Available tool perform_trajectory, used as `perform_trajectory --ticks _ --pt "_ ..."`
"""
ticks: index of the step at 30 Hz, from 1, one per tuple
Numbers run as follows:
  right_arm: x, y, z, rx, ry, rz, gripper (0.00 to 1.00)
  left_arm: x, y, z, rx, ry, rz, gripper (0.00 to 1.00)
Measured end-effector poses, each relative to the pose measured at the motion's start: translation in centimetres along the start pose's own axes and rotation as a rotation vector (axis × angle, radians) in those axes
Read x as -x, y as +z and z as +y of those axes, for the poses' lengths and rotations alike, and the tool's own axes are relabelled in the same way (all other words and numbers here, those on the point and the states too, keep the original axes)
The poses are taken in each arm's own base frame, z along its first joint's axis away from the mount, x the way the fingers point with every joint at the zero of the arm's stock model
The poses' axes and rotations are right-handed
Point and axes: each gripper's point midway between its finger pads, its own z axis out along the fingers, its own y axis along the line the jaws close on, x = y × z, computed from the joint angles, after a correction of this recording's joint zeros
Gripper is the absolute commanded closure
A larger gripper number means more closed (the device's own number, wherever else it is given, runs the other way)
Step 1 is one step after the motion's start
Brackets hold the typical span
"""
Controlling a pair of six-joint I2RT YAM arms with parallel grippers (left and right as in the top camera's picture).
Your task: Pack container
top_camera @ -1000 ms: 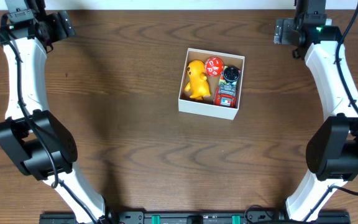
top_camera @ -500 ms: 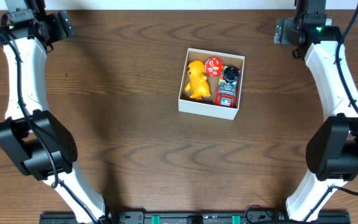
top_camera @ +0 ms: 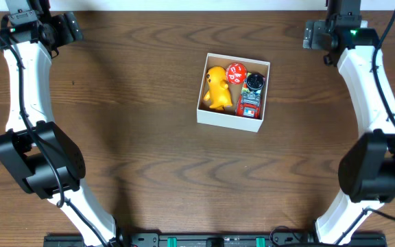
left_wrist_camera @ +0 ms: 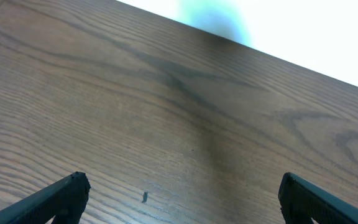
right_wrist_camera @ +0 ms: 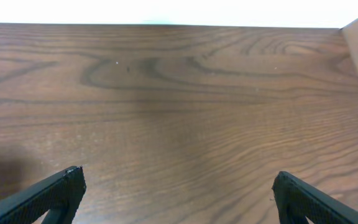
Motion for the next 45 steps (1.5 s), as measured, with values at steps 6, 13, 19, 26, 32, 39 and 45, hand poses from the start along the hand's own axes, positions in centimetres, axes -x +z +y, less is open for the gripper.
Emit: perform_trajectory --ticks 6,13,19,26,32,39,45 --pt "1.0 -7.6 -0.3 0.026 -0.035 -0.042 0.01 0.0 0.0 0.0 0.0 0.0 0.001 0.02" --pt "3.5 -21.7 -1.0 0.131 -0.022 -0.277 0.01 0.0 0.0 0.0 0.0 0.0 0.001 0.02" --pt "2.8 -31.9 -1.8 0.235 -0.017 -0.455 0.01 0.0 0.0 0.0 0.0 0.0 0.001 0.02" --pt "-0.9 -38.2 -5.2 0.28 0.081 -0.591 0.01 0.0 0.0 0.0 0.0 0.0 0.001 0.02" --pt "-5.8 -35.0 -4.9 0.282 0.12 -0.608 0.01 0.0 0.0 0.0 0.0 0.0 0.001 0.02" --pt "-10.7 -28.1 -3.7 0.267 0.191 -0.694 0.01 0.0 0.0 0.0 0.0 0.0 0.001 0.02" --pt "-14.7 -25.3 -2.9 0.305 0.219 -0.805 0.01 0.0 0.0 0.0 0.0 0.0 0.001 0.02"
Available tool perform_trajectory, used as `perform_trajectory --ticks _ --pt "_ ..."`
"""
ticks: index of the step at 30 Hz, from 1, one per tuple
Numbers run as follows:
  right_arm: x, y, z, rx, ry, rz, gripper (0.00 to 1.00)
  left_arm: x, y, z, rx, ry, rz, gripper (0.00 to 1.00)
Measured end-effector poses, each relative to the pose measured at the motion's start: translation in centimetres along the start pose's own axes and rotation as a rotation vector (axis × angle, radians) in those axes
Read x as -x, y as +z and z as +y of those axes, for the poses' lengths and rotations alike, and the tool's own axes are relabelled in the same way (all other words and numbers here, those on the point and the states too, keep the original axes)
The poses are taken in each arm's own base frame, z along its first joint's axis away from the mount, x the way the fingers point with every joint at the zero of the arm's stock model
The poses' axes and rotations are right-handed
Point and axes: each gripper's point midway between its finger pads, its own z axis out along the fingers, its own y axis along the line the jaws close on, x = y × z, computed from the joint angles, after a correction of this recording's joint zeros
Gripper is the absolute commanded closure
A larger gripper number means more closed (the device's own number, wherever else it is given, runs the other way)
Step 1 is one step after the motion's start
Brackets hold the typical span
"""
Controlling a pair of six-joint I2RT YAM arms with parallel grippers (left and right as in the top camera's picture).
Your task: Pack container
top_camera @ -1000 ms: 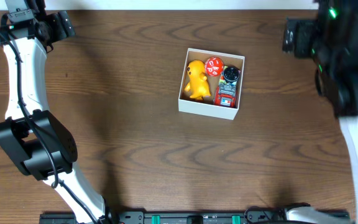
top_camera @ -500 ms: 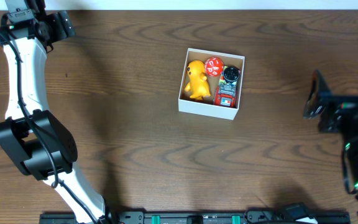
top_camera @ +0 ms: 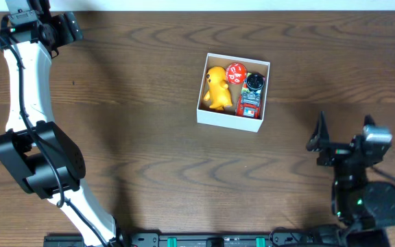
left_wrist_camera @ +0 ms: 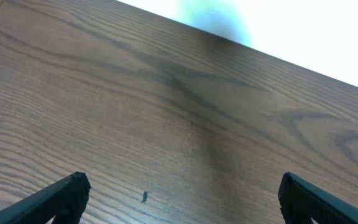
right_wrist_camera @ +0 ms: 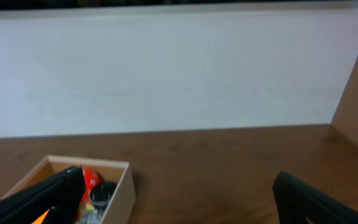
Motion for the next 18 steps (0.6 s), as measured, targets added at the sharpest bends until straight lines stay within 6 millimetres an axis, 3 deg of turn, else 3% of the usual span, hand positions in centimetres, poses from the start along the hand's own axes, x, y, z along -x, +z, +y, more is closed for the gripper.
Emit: perform_trajectory --ticks 18 --pt "-6.9 0.0 0.4 0.076 0.015 -0.115 0.01 0.0 0.0 0.0 0.0 0.0 0.0 0.02"
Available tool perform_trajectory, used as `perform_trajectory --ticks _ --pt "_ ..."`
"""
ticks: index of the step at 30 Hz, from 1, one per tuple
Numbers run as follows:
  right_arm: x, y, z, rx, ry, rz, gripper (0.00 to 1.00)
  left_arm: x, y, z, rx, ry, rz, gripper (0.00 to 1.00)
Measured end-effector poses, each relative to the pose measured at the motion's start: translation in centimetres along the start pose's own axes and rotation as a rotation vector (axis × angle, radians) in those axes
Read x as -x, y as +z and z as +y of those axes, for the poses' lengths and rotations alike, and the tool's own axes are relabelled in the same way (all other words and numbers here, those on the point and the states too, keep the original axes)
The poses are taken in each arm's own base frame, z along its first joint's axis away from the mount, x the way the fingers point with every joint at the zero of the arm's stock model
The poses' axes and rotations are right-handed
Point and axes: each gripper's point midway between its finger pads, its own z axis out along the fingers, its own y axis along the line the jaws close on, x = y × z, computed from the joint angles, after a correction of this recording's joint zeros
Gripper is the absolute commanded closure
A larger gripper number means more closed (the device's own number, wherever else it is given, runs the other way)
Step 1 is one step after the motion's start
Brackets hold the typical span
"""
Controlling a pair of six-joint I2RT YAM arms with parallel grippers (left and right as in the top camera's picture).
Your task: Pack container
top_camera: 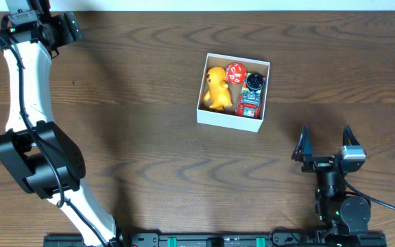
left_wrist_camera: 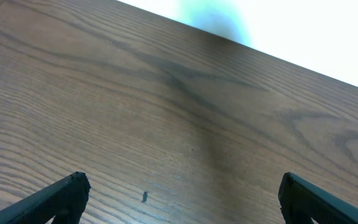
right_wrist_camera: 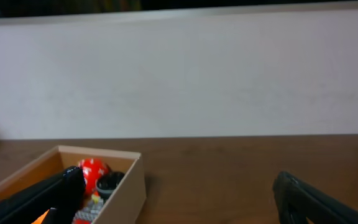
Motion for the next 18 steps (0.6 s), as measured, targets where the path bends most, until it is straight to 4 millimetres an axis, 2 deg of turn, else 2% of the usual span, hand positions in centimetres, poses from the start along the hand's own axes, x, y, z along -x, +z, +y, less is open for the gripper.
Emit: perform_trajectory --ticks 11,18 --pt "-1.4 -0.7 -0.1 0.002 0.059 0.024 0.01 0.0 0.0 0.0 0.0 0.0 0.0 0.02" --pt "-3.6 -0.8 -0.4 -0.009 0.017 0.113 0.01 0.0 0.0 0.0 0.0 0.0 0.0 0.02"
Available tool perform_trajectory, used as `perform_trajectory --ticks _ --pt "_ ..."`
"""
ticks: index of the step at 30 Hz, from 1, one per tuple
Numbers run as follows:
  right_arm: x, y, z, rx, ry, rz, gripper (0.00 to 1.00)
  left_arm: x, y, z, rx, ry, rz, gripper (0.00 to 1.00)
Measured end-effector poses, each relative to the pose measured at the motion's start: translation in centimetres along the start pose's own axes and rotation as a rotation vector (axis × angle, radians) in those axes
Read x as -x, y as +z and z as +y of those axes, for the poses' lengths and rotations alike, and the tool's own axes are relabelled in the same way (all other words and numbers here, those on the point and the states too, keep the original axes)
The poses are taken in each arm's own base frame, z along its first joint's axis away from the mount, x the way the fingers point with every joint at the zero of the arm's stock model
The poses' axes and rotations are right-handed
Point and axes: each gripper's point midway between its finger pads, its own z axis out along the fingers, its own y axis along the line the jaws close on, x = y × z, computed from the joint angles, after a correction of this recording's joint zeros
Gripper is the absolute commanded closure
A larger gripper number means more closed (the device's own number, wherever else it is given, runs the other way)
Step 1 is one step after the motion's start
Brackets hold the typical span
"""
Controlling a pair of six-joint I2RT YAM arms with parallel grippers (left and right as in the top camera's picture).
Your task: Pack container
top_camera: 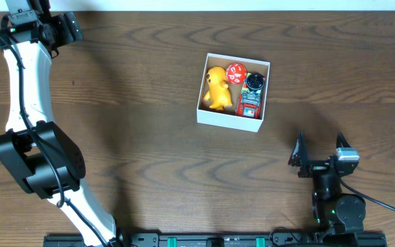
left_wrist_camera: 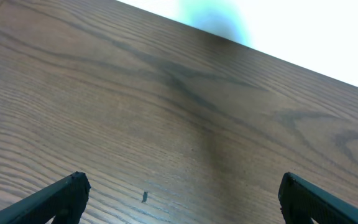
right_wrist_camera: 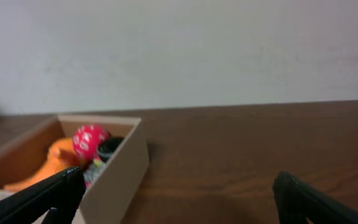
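Observation:
A white open box [top_camera: 204, 114] sits mid-table holding a yellow duck toy [top_camera: 216, 88], a red spotted ball [top_camera: 236, 72], a black round piece [top_camera: 254, 81] and a red-and-grey item [top_camera: 248, 105]. The right wrist view shows the box [right_wrist_camera: 114, 174] from the side with the ball [right_wrist_camera: 90, 140] inside. My right gripper [top_camera: 319, 156] is folded back near the front edge, open and empty, its fingers [right_wrist_camera: 297, 198] spread wide. My left gripper [top_camera: 66, 27] is at the far left corner, open over bare wood, fingers [left_wrist_camera: 61, 198] apart.
The brown wooden table [top_camera: 129, 137] fills the overhead view. A pale wall [right_wrist_camera: 179, 50] rises behind the table in the right wrist view. The table's far edge [left_wrist_camera: 247, 50] shows in the left wrist view.
The right arm has settled slightly lower and nearer the front edge, its camera tilted down a little toward the box. The left arm is unchanged.
The right arm was stretched out to the far right corner, open over bare wood. Then it was folded back near the front right, facing the box, and has since sunk a little further. The left arm and the box's contents stayed the same throughout.

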Motion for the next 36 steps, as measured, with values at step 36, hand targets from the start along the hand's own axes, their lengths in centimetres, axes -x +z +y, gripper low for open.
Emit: perform_trajectory --ticks 36 --pt "-2.1 -0.1 -0.5 -0.019 -0.081 0.083 0.01 0.0 0.0 0.0 0.0 0.0 0.0 0.02"
